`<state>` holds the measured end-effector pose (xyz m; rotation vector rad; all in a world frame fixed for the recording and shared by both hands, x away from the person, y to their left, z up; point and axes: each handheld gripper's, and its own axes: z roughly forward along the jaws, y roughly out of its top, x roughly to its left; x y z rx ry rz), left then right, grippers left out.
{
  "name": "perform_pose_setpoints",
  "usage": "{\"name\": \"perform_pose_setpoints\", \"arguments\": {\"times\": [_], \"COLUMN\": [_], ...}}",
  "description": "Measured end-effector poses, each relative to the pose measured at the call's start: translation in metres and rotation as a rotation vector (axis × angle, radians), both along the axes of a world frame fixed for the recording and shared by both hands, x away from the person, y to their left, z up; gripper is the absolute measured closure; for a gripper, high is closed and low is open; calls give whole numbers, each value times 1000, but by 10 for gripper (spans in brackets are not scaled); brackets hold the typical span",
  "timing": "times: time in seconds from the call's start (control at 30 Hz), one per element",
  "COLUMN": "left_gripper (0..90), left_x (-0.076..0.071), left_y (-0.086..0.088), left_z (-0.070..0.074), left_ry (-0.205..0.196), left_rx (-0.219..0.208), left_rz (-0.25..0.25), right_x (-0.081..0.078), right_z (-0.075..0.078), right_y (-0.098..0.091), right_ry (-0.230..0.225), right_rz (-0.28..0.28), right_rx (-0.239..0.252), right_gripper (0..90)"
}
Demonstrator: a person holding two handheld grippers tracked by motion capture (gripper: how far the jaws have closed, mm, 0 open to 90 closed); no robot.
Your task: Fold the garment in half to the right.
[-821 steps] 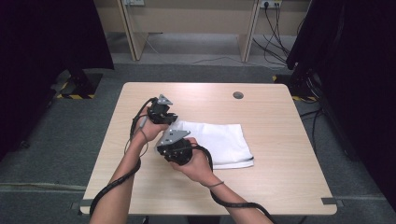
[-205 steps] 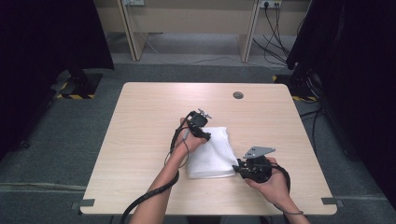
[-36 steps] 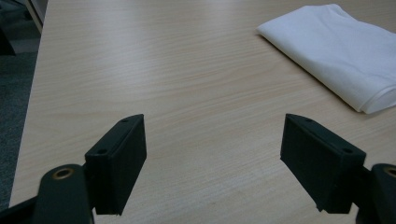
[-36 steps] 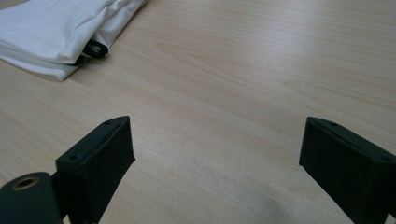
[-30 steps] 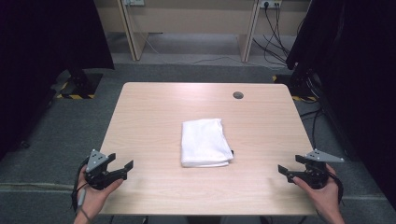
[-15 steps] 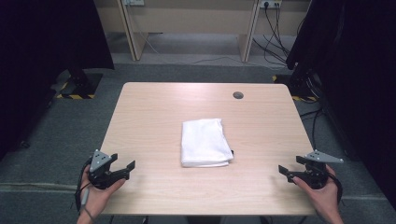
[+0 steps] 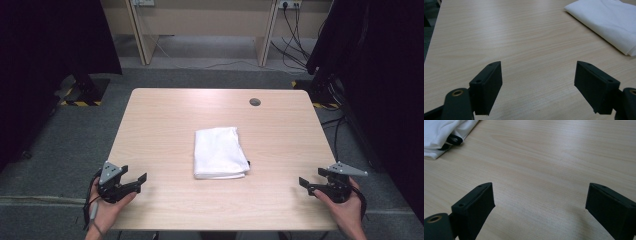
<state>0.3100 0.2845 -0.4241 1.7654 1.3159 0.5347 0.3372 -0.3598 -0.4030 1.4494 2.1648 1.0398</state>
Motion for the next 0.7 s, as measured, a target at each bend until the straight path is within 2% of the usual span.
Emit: {"name": "perform_pose_setpoints", "arguments": {"times": [0.7], "left_gripper": [220], "left_x": [-1], "left_y": [-5], "left_z": [-7], "left_ry": [3], "left_rx": [16], "left_rz": [-19], "right_x": [0], "right_z": [-4], "right_y": [-3], "right_ry": [10], "right_rz": [-16], "right_rx": [8], "right_gripper": [80]}}
